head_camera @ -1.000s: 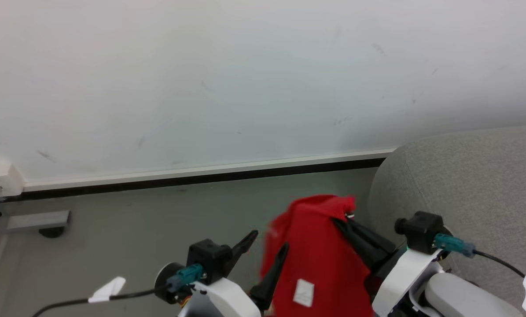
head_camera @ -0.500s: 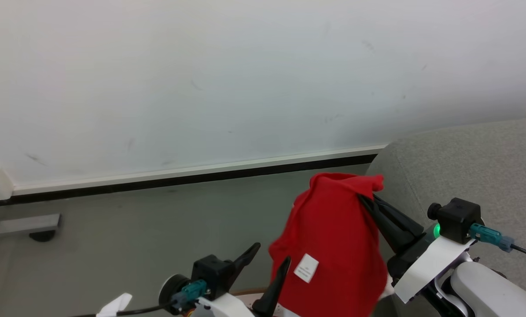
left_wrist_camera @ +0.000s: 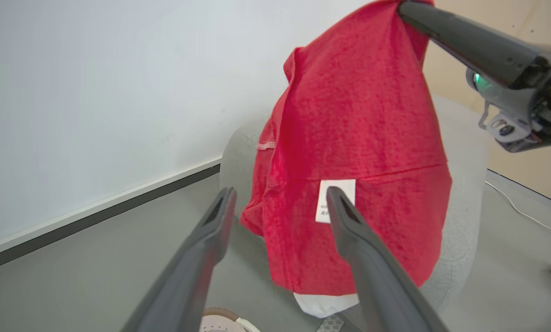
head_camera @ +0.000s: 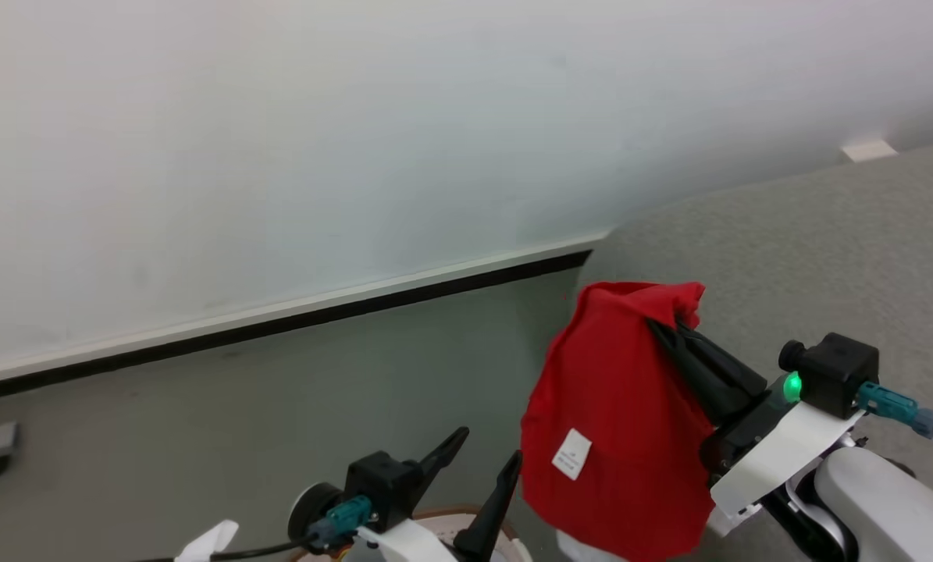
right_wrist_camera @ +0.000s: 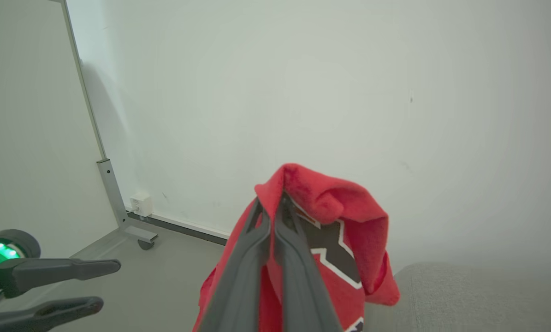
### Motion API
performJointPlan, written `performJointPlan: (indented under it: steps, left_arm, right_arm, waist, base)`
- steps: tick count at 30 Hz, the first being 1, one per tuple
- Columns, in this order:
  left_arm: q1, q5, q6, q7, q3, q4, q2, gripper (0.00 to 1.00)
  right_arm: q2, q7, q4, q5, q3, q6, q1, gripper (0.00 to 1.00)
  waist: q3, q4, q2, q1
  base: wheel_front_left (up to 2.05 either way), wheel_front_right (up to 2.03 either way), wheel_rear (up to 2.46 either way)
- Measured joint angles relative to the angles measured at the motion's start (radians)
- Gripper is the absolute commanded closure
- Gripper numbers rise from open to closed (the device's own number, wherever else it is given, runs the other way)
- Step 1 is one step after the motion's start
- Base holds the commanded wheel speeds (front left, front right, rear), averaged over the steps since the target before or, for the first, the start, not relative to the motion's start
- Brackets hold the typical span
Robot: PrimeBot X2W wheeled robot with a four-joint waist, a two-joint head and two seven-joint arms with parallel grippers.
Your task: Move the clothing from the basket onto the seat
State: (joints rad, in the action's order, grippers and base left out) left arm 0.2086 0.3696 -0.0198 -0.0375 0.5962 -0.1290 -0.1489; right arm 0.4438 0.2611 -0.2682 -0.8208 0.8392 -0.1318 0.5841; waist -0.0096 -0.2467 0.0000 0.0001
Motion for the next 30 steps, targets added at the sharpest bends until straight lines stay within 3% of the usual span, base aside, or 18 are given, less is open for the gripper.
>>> performJointPlan:
  steps: [10, 15, 21, 26, 30]
  left_arm:
    - [0.030, 0.000, -0.002, -0.004, 0.013, 0.010, -0.001, 0.00]
    - [0.055, -0.006, -0.016, 0.001, 0.030, 0.017, 0.006, 0.00]
    - [0.090, -0.008, -0.028, 0.011, 0.045, 0.012, 0.009, 0.00]
    - [0.137, -0.036, -0.028, 0.031, 0.051, 0.030, 0.002, 0.00]
    - [0.212, -0.053, -0.043, 0.072, 0.065, 0.051, -0.005, 0.00]
  right_arm:
    - [0.048, 0.000, 0.048, 0.019, -0.095, 0.000, -0.020, 1.00]
    - [0.086, 0.000, 0.083, 0.028, -0.200, 0.000, -0.067, 1.00]
    - [0.090, 0.000, 0.122, 0.058, -0.305, 0.000, -0.128, 1.00]
    - [0.053, 0.000, 0.116, 0.079, -0.376, 0.000, -0.128, 1.00]
    - [0.016, 0.000, 0.071, 0.113, -0.510, 0.000, -0.055, 1.00]
  waist:
    - [0.032, -0.170, 0.0000, -0.0001]
    - [0.058, -0.241, 0.0000, -0.0001]
    - [0.107, -0.270, 0.0001, 0.0000]
    - [0.162, -0.276, 0.0000, 0.0000]
    - [0.234, -0.263, 0.0000, 0.0000]
  base:
    - [0.00, 0.00, 0.00]
    - [0.00, 0.00, 0.00]
    - [0.00, 0.00, 0.00]
    - [0.00, 0.00, 0.00]
    - [0.00, 0.00, 0.00]
